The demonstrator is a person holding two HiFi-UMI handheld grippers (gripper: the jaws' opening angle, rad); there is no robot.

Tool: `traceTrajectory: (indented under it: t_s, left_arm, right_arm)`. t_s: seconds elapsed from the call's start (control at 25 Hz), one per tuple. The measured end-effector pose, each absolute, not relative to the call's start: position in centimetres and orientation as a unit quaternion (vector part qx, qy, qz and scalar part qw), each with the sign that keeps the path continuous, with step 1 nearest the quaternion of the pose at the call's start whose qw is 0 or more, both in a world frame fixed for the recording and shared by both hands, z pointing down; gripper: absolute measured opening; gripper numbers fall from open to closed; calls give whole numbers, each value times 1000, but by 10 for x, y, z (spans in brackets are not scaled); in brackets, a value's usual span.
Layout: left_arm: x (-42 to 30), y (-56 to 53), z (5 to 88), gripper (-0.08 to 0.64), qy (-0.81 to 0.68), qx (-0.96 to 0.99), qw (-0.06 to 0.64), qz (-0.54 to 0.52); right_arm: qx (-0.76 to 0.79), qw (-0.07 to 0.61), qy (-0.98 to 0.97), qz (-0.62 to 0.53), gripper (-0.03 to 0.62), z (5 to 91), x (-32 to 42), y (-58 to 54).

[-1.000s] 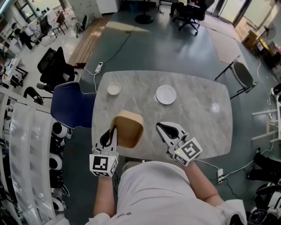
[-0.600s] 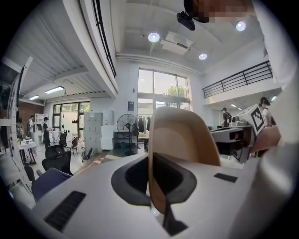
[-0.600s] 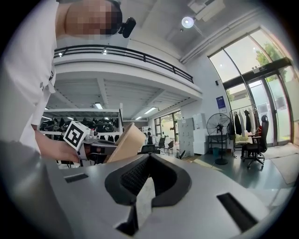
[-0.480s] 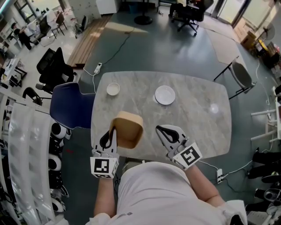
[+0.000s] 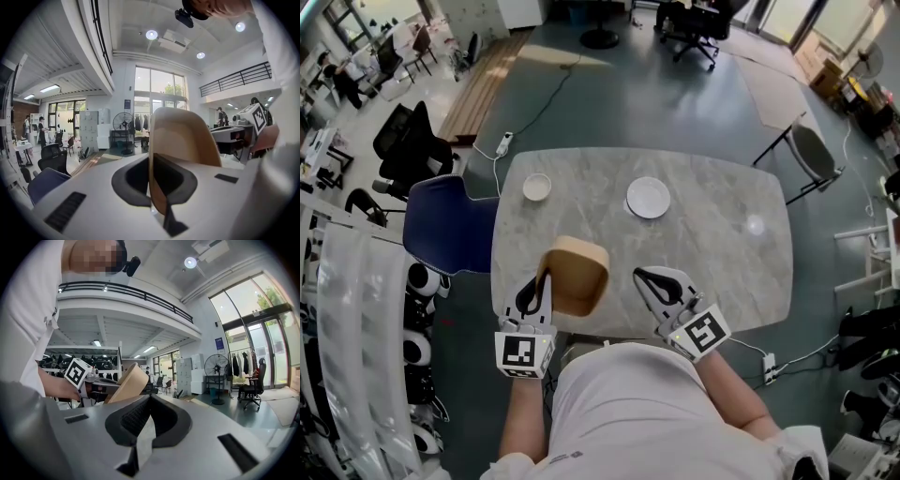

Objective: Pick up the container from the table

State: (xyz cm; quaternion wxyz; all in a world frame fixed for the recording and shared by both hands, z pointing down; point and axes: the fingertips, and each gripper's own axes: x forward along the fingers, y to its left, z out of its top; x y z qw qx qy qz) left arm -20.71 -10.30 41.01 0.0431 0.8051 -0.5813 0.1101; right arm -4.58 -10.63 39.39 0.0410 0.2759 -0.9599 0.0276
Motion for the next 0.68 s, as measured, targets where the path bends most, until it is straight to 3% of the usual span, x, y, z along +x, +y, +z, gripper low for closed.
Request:
traceTrajectory:
  t_s: [0.68]
  left_arm:
    - [-198, -107, 419, 5, -577, 806, 58, 119]
  right_arm:
    - [293, 45, -954, 51, 11, 403, -31, -107]
